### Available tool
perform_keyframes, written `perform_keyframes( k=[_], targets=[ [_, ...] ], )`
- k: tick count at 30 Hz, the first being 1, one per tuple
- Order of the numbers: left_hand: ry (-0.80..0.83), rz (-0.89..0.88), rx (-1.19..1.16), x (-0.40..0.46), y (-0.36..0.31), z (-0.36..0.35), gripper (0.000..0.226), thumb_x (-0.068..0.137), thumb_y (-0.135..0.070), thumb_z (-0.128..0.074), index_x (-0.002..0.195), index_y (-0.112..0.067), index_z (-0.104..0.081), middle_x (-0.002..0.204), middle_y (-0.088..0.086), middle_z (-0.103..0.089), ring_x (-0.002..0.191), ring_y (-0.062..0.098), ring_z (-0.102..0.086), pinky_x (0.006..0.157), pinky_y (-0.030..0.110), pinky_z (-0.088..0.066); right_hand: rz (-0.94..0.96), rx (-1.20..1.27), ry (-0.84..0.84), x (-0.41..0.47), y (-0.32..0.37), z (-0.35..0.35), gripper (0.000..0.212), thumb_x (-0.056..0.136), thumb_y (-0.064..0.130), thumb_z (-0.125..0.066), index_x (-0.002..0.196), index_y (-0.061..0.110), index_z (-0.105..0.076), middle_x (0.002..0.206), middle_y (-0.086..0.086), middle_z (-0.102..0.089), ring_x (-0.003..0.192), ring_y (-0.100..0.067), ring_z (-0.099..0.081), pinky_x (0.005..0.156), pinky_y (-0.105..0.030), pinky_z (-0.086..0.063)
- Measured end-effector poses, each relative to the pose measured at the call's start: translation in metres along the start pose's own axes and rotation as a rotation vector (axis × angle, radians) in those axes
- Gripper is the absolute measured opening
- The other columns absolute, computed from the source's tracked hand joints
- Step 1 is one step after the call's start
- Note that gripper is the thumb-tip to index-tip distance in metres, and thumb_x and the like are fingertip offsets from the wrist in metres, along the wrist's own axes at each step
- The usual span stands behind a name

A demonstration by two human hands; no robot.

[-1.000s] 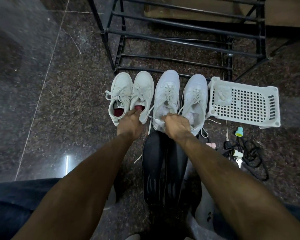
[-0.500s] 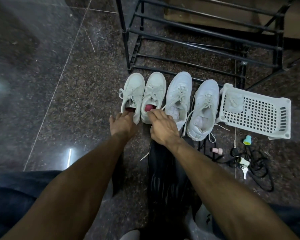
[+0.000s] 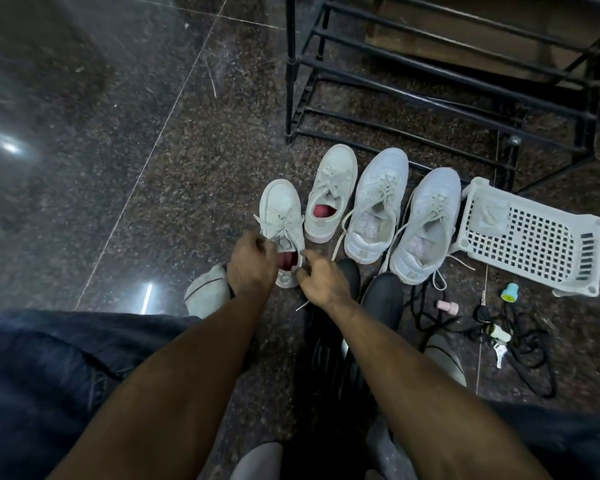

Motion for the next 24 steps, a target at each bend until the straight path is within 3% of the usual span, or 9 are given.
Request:
perform_keyframes(
  k=[4, 9, 12, 16, 21, 24],
  targets=[
    [0.082, 0.189, -0.177, 0.026, 0.011, -0.013, 0.034, 0.096, -0.038, -0.048, 0.113, -0.013, -0.064, 0.112, 0.014, -0.067, 0.106, 0.034, -0.06, 0.088, 0.038, -0.045, -0.095, 0.001, -0.064, 0.015, -0.001, 0.006, 0.03, 0.092, 0.042, -0.055, 0.111, 0.019, -0.059, 0.107, -0.009, -0.068, 0.102, -0.032, -0.062, 0.08, -0.038, -0.051],
    [0.304, 0.088, -0.143, 0.048, -0.007, -0.041, 0.043, 0.083, -0.054, -0.056, 0.098, -0.016, -0.069, 0.1, 0.013, -0.071, 0.099, 0.032, -0.064, 0.088, 0.041, -0.052, -0.176, 0.011, -0.056, 0.03, -0.003, 0.007, 0.019, 0.086, 0.03, -0.062, 0.099, 0.016, -0.065, 0.104, -0.011, -0.069, 0.1, -0.033, -0.063, 0.078, -0.036, -0.05],
    [0.363, 0.07, -0.006, 0.05, -0.012, -0.047, 0.032, 0.082, -0.047, -0.065, 0.095, -0.018, -0.065, 0.103, 0.01, -0.069, 0.1, 0.03, -0.063, 0.088, 0.038, -0.051, -0.205, 0.041, -0.033, 0.025, -0.006, -0.001, 0.024, 0.083, 0.027, -0.063, 0.102, 0.014, -0.06, 0.105, -0.012, -0.067, 0.1, -0.034, -0.062, 0.078, -0.036, -0.049],
    [0.429, 0.01, 0.23, 0.047, -0.016, -0.053, 0.035, 0.081, -0.032, -0.063, 0.11, -0.013, -0.066, 0.116, 0.012, -0.065, 0.107, 0.032, -0.06, 0.09, 0.038, -0.05, -0.207, 0.066, 0.003, 0.012, -0.007, -0.016, 0.022, 0.081, 0.028, -0.064, 0.096, 0.013, -0.056, 0.104, -0.011, -0.066, 0.098, -0.034, -0.062, 0.077, -0.035, -0.046],
    [0.443, -0.031, 0.21, 0.045, -0.013, -0.055, 0.02, 0.086, -0.023, -0.061, 0.103, -0.019, -0.071, 0.115, 0.011, -0.067, 0.107, 0.032, -0.062, 0.088, 0.033, -0.048, -0.209, 0.104, -0.029, -0.001, -0.007, -0.022, 0.017, 0.083, 0.026, -0.062, 0.091, 0.014, -0.053, 0.1, -0.012, -0.066, 0.094, -0.034, -0.062, 0.071, -0.032, -0.043],
    [0.396, -0.042, 0.004, 0.048, -0.008, -0.052, 0.006, 0.086, -0.019, -0.068, 0.09, -0.018, -0.072, 0.098, 0.003, -0.07, 0.094, 0.021, -0.065, 0.083, 0.027, -0.048, -0.228, 0.107, -0.025, -0.003, -0.009, -0.023, 0.02, 0.082, 0.027, -0.063, 0.095, 0.012, -0.058, 0.1, -0.011, -0.067, 0.094, -0.033, -0.063, 0.072, -0.031, -0.045]
  ],
)
Point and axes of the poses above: each hand's wrist, its own x-axis towards the middle knuckle, its own z-axis out of the back of the hand, y = z × x, the point moved 10 cm from there along x, towards the middle knuckle
